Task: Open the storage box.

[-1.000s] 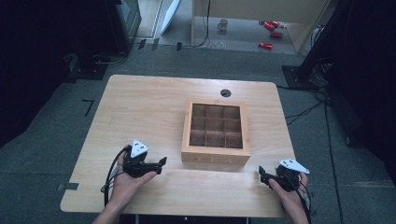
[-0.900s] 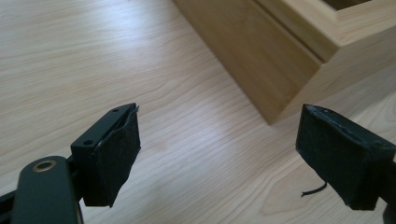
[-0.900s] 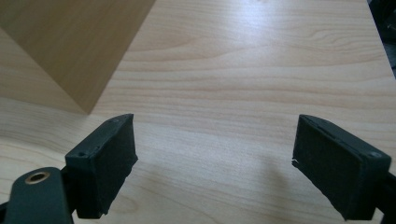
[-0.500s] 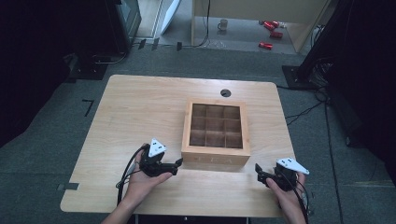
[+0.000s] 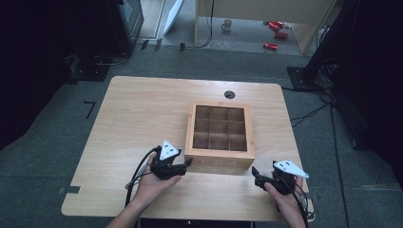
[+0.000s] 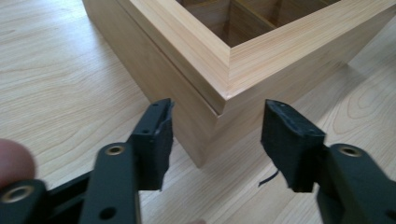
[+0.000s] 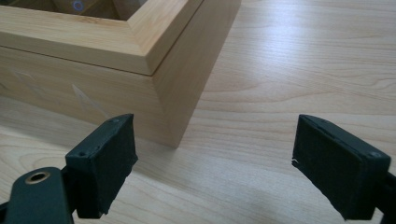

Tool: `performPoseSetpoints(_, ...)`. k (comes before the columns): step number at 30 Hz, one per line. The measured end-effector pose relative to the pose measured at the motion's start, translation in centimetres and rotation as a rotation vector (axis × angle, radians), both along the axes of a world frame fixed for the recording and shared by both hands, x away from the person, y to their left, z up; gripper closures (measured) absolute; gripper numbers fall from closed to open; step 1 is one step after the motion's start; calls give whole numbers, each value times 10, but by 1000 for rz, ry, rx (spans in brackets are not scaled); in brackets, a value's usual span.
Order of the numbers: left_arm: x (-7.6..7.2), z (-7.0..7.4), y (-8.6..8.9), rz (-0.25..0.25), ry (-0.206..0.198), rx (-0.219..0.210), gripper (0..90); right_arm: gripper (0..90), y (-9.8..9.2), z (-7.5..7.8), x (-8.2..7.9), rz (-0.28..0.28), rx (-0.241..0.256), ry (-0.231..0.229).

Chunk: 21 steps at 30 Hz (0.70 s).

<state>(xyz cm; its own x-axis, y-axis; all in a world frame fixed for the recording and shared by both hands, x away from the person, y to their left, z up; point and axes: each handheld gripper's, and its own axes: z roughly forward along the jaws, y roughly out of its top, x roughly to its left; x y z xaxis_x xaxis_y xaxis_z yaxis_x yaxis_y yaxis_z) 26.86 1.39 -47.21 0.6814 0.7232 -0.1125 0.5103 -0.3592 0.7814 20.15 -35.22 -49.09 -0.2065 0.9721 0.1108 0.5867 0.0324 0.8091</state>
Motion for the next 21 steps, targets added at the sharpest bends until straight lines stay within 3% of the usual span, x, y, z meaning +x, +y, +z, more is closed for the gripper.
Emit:
performPoseSetpoints(4,2,-2,-2,-17,9,-8,550,134,2,0,0,7,0,-4)
performPoseSetpoints(21,5,1,5,-38,22,-40,612,136,9,0,2,21,5,-8)
